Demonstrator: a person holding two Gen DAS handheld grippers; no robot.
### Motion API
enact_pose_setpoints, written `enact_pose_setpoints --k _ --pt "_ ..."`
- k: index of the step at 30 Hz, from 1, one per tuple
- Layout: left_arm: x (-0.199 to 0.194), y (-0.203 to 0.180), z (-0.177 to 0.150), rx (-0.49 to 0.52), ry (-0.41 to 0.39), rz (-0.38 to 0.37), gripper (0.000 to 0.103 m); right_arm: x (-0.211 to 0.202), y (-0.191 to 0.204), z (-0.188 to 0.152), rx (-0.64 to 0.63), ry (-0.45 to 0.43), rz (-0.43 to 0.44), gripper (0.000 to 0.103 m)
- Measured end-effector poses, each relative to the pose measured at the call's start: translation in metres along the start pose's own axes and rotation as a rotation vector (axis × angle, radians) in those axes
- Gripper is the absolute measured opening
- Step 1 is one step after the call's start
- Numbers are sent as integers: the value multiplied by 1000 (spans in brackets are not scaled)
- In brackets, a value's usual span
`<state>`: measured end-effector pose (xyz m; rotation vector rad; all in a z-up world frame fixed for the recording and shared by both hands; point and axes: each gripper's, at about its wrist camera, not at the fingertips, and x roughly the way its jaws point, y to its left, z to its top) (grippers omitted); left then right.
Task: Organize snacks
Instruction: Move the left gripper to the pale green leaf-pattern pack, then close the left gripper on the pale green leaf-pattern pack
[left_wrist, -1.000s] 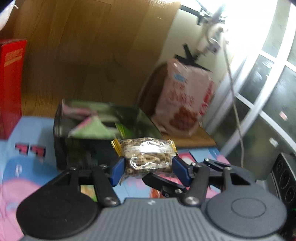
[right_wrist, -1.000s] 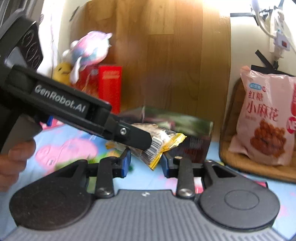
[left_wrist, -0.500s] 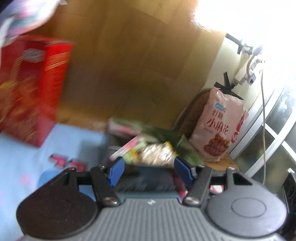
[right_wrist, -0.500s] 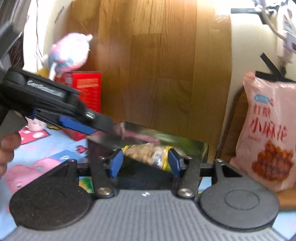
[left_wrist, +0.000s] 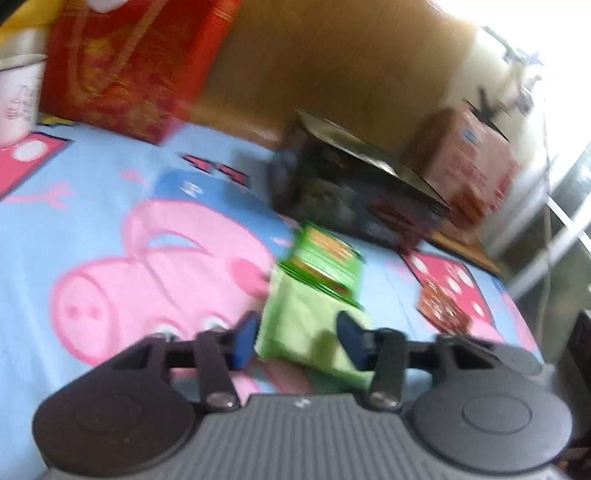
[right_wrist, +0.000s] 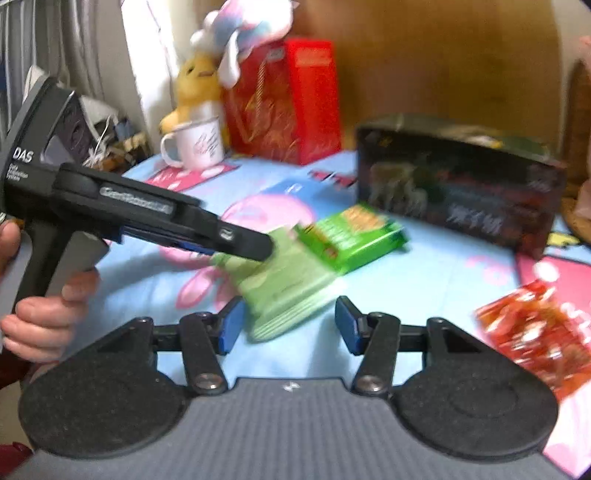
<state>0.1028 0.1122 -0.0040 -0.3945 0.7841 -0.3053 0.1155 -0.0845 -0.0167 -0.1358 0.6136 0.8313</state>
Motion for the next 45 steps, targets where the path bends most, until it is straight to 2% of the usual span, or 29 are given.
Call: enact_pose_setpoints --k 2,3,11,15,17,19,27,45 --pt "1 -12 -5 13 17 -28 39 -5 4 -3 -31 1 -38 39" --pt "2 -18 -8 29 17 -25 39 -8 3 -4 -27 0 -41 37" --pt "21 -74 -34 118 60 -109 39 -53 -22 -37 18 -49 -152 37" --pt "35 -101 -39 177 64 -122 41 -72 -32 -50 31 -66 -227 38" --pt "40 -110 -43 201 48 -114 45 -75 -38 -53 54 -75 -240 40" --pt "43 -112 -47 224 27 -101 47 -76 -43 -53 80 -82 -233 41" --pt "38 -109 -56 246 -30 -98 47 -71 -34 -54 25 -70 -259 47" --pt "35 -100 -56 211 -28 -131 47 -69 -31 -54 13 -67 -275 47"
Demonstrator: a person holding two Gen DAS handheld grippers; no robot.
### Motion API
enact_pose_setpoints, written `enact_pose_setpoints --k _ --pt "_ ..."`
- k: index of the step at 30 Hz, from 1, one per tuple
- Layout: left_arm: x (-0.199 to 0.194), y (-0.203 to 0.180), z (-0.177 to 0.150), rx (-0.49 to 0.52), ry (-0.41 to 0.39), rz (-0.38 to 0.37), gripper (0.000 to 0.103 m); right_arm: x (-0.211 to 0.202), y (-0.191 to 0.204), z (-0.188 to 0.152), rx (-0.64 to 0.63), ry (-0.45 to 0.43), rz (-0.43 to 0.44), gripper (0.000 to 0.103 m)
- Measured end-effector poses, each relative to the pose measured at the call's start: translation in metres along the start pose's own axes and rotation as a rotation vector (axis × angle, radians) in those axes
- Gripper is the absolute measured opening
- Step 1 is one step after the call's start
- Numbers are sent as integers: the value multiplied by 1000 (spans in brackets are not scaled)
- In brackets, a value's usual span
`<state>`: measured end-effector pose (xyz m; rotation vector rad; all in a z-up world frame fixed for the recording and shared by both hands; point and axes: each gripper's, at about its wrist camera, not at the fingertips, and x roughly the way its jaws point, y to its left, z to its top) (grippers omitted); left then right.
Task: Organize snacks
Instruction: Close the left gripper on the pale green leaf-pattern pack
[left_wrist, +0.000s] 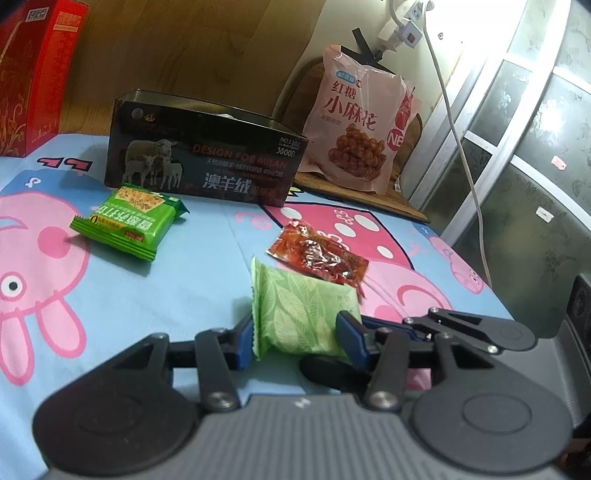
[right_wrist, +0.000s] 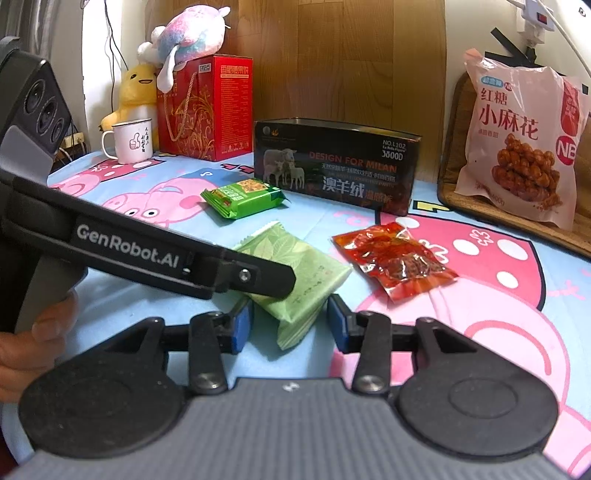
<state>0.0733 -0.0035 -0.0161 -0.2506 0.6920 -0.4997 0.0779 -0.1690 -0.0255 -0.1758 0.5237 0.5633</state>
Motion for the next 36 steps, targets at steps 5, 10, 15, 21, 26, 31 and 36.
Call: enact_pose_setpoints --k 5,10,15,21,26,31,36 --pt "0 0 0 0 1 -3 48 0 0 0 -1 0 0 47" --pt "0 -1 0 3 1 -5 50 0 1 0 4 0 1 47" --pt "0 -2 -1 2 0 -3 51 0 1 0 4 0 1 47" --pt "0 -3 -1 2 0 -3 51 0 1 0 4 0 1 47" --pt "0 -3 -1 1 0 -4 49 0 0 0 2 0 2 47" --pt "0 -3 -1 2 1 -5 49 0 0 0 0 0 3 48" --pt "0 -2 -1 2 1 -6 48 0 1 0 1 -1 5 48"
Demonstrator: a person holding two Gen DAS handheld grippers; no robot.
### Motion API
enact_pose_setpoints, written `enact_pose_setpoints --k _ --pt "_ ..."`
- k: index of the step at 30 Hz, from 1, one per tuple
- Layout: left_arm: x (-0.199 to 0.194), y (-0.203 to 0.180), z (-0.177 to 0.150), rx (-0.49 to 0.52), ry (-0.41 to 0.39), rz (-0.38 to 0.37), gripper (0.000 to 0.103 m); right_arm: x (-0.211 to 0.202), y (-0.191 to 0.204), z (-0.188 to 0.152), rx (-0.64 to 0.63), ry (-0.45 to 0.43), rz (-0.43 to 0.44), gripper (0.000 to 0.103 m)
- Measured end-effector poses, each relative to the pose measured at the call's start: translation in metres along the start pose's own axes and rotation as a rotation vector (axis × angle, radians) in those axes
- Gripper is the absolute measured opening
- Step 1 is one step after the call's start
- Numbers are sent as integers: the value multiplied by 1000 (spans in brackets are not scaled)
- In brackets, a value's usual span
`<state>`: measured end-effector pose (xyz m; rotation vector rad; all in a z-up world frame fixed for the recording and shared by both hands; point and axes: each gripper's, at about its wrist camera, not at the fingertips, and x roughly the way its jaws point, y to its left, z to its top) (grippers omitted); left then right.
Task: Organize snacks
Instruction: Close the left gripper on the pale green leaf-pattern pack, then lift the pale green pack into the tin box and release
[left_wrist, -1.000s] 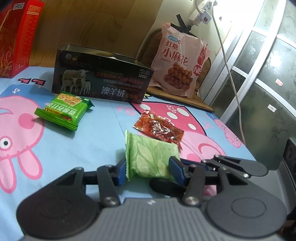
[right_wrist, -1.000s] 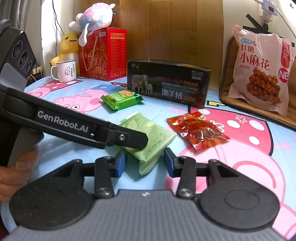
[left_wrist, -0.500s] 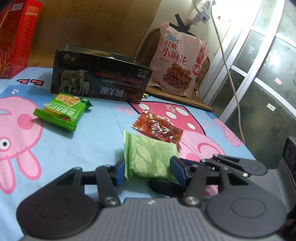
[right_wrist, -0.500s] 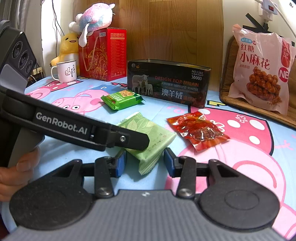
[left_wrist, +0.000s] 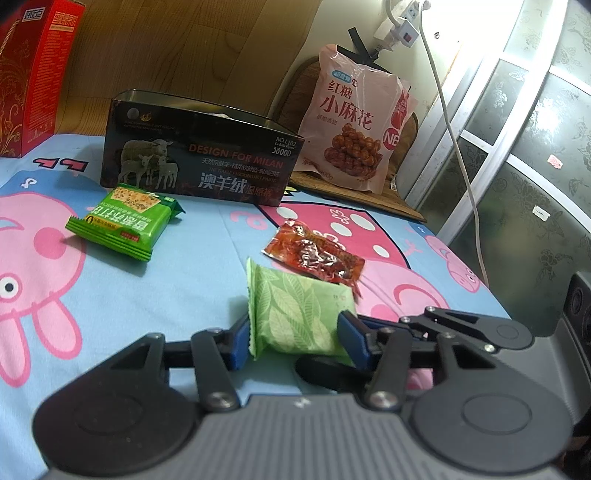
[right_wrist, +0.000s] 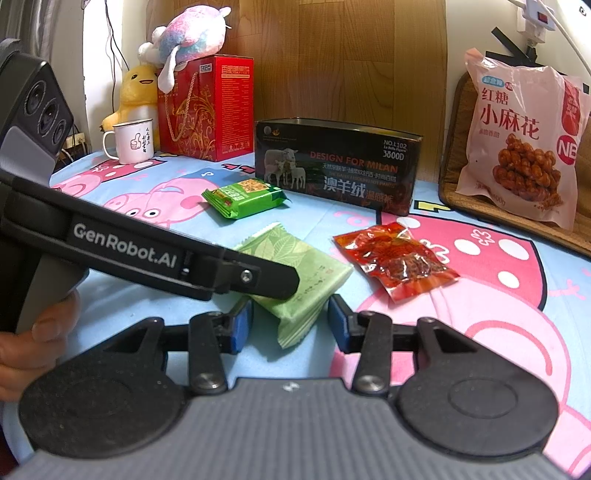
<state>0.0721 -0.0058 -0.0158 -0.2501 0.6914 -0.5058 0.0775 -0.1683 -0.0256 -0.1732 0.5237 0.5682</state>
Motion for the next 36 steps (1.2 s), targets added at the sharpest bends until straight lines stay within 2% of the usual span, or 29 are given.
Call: enact_pose_setpoints --k 26,28,32,36 --pt "0 0 0 -7 1 -6 48 0 1 0 -6 1 1 48" --pt "0 -1 0 -12 1 -6 45 0 1 0 -8 0 0 48" --pt "-3 -4 1 -2 -8 -1 44 1 0 2 12 -9 -6 42" --pt "-17 -6 11 6 -42 -7 44 -4 3 7 29 -50 -7 42"
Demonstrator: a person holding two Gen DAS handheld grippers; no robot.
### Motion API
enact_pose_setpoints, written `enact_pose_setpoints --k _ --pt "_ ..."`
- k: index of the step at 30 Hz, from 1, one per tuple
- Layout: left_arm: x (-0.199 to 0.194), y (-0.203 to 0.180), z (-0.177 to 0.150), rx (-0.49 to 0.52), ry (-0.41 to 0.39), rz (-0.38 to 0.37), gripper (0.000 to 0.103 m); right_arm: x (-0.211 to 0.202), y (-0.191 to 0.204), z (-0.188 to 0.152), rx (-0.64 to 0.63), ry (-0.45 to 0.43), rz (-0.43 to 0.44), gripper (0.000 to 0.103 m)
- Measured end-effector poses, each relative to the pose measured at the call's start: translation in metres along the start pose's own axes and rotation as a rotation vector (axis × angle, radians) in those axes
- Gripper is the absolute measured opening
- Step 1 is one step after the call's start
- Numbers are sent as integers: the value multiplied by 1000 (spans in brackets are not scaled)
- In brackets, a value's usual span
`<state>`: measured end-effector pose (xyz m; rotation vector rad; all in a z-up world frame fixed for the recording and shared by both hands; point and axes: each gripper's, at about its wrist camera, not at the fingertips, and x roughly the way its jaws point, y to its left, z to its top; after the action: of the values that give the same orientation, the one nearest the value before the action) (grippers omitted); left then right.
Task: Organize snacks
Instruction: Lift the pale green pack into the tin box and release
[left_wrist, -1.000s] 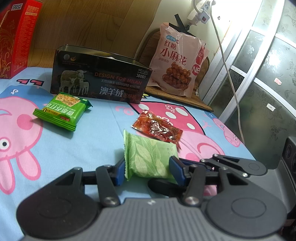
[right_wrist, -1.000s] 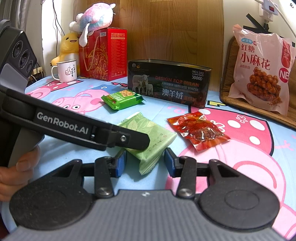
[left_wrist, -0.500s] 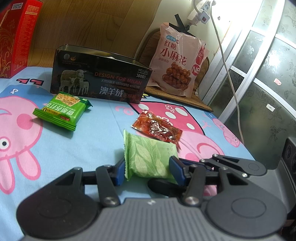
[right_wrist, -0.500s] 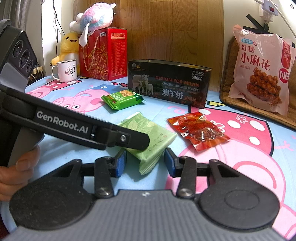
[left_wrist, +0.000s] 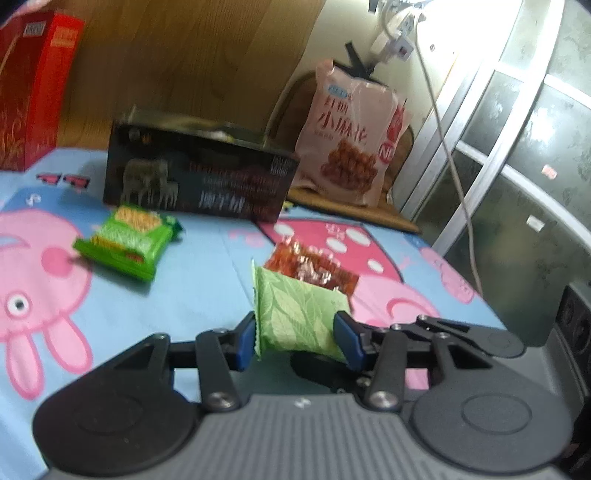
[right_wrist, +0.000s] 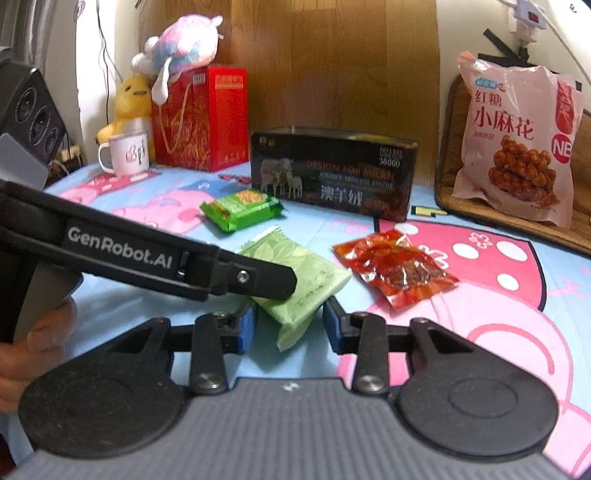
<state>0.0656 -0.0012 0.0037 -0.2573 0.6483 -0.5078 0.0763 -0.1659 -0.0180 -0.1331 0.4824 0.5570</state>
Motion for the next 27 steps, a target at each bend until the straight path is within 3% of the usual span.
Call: enact_pose_setpoints --k 6,11,16,18,19,20,22,27 --pt "-7 2 49 22 -56 -8 44 3 -4 35 -25 -84 -7 42" --pt "2 12 108 40 -127 15 44 29 -26 88 -50 -158 -19 42" --pt "31 37 146 13 -143 101 44 79 -48 129 -18 -123 0 42" --pt "41 49 155 -8 -151 145 50 101 -49 138 -22 -116 4 44" --pt "47 57 160 -20 -147 187 59 110 -50 141 -15 -113 7 46" --pt "52 63 163 -32 -143 225 60 124 -53 145 4 -95 23 57" --pt "55 76 165 -65 -126 273 59 138 -57 148 47 -75 31 63" --pt "23 87 152 -112 -176 234 59 115 -77 141 132 -110 32 63"
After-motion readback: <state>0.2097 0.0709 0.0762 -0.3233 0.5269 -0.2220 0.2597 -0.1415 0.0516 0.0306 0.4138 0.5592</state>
